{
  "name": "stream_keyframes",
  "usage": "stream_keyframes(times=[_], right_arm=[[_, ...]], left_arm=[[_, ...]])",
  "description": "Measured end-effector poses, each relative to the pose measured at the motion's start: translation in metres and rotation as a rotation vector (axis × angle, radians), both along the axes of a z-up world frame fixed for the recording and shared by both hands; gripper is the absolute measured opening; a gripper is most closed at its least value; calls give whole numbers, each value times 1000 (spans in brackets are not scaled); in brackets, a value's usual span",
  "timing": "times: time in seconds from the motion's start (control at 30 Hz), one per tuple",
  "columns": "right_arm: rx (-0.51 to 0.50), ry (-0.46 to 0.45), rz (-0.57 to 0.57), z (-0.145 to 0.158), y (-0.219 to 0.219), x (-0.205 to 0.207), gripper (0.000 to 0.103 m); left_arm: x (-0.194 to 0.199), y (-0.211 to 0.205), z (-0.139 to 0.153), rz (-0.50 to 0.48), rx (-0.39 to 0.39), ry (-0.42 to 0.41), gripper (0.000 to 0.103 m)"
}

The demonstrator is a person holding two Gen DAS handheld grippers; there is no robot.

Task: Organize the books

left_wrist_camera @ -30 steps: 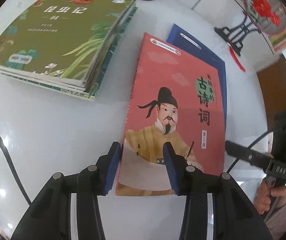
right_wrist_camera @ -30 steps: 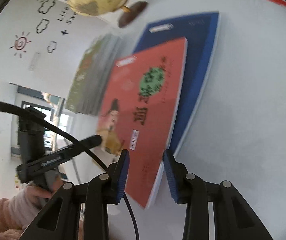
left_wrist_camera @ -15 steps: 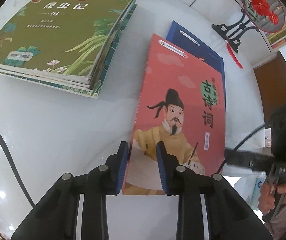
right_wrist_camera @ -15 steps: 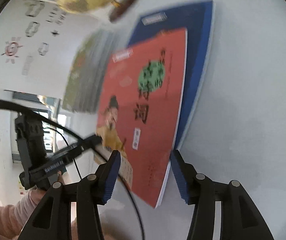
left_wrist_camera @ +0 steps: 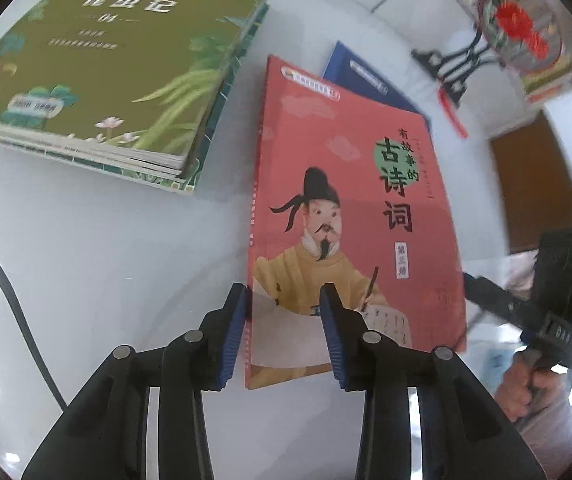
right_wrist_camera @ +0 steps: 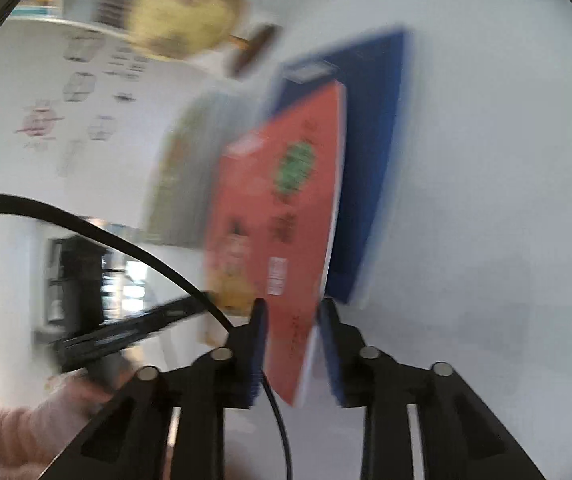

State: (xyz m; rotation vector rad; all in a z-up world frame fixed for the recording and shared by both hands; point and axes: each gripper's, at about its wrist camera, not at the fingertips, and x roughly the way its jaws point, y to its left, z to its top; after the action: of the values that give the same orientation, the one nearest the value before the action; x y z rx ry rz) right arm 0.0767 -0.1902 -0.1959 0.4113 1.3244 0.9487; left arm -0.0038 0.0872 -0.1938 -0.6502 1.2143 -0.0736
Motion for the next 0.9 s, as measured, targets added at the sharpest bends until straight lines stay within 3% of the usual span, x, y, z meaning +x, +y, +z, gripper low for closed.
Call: stream_keyframes(times=[0.03, 0.1, 0.17, 0.27, 0.33, 0.63, 0.8, 0.87, 0.9], right_arm=[[65, -13, 17, 9, 0, -2, 21], [114, -27, 31, 16, 3, -4, 21], [135, 14, 32, 10, 6, -2, 21], [88, 31, -4, 0, 9, -2, 21], [2, 11, -32, -3, 5, -1, 22], [-77, 128, -29, -35, -6, 3, 21], [-6, 214, -67, -46, -18, 4, 22], [34, 256, -92, -51, -22, 5, 24], [54, 265, -96, -52, -22, 4, 30]], left_arm=[[-1, 2, 0, 5, -29, -5, 33], [0, 1, -2, -2, -3, 2, 31], [0, -1, -5, -2, 32, 20, 31], [0, 0, -6, 6, 12, 23, 31], [1, -1, -5, 8, 4, 22, 31], [9, -3, -5, -23, 52, 13, 31], [8, -6, -4, -36, 67, 10, 31], [8, -8, -4, -42, 67, 11, 31], [8, -9, -5, -47, 68, 11, 31]])
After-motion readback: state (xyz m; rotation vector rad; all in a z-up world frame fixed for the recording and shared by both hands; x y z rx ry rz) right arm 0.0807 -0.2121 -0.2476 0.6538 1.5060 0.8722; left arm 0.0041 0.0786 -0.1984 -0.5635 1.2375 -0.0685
